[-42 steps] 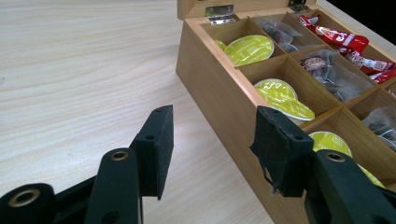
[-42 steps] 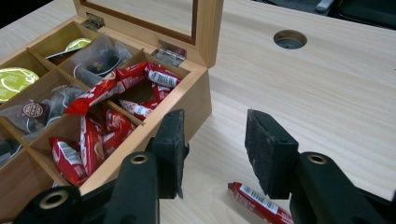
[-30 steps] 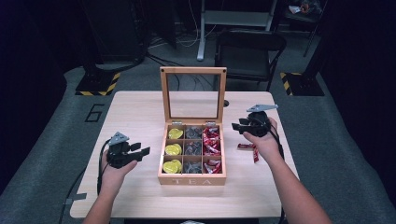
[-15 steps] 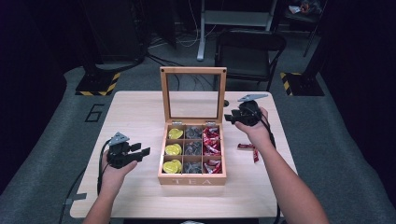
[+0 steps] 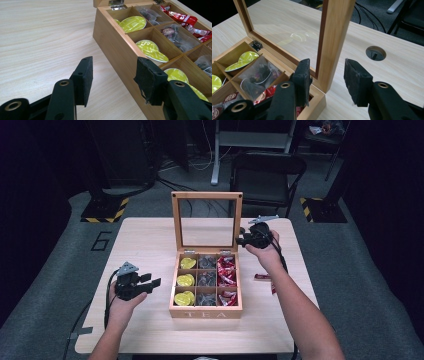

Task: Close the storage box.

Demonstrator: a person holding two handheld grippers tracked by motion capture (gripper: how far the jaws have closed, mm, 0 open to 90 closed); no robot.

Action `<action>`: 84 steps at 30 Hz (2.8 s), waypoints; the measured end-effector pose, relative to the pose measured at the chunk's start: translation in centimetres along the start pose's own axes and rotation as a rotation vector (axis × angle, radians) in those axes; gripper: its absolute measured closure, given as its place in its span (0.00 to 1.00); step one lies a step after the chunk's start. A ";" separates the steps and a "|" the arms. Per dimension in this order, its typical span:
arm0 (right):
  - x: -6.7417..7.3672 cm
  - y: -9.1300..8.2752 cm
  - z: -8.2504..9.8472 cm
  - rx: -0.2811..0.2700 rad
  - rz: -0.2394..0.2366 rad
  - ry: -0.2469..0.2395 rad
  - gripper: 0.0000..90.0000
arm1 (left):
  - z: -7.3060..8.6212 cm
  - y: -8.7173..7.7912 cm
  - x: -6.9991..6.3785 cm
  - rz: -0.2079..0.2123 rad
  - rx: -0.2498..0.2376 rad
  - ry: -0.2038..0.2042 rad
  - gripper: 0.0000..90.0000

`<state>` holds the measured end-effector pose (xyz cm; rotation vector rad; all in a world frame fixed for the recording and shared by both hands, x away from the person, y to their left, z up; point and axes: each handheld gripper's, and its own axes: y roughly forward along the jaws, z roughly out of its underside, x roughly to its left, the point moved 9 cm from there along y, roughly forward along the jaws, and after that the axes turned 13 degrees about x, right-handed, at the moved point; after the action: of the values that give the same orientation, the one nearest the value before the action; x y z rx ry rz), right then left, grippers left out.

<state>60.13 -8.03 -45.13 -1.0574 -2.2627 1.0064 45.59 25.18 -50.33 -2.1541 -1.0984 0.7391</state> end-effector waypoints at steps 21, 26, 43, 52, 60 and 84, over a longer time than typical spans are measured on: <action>-0.3 2.0 -1.7 -0.008 0.014 0.015 0.69 | 0.1 0.1 -0.1 0.011 0.003 -0.009 0.54; -0.3 1.9 -2.0 -0.007 0.023 -0.001 0.71 | 0.1 0.2 0.0 0.006 -0.002 -0.009 0.54; 0.1 1.3 -1.4 -0.047 -0.013 0.016 0.73 | -1.3 0.1 -0.2 0.017 -0.001 -0.004 0.54; 0.6 0.9 -1.1 -0.063 0.014 -0.004 0.73 | -4.0 0.1 0.2 -0.001 -0.009 0.031 0.55; 0.8 0.8 -1.0 -0.066 0.023 -0.022 0.73 | -6.7 0.3 0.7 -0.013 -0.008 0.040 0.55; 1.4 0.3 -0.3 -0.086 0.036 -0.078 0.72 | -11.2 0.1 0.1 -0.025 -0.019 0.079 0.55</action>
<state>59.62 -6.66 -45.01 -1.1160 -2.3771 0.9883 53.57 22.34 -42.99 -2.1625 -1.0933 0.6290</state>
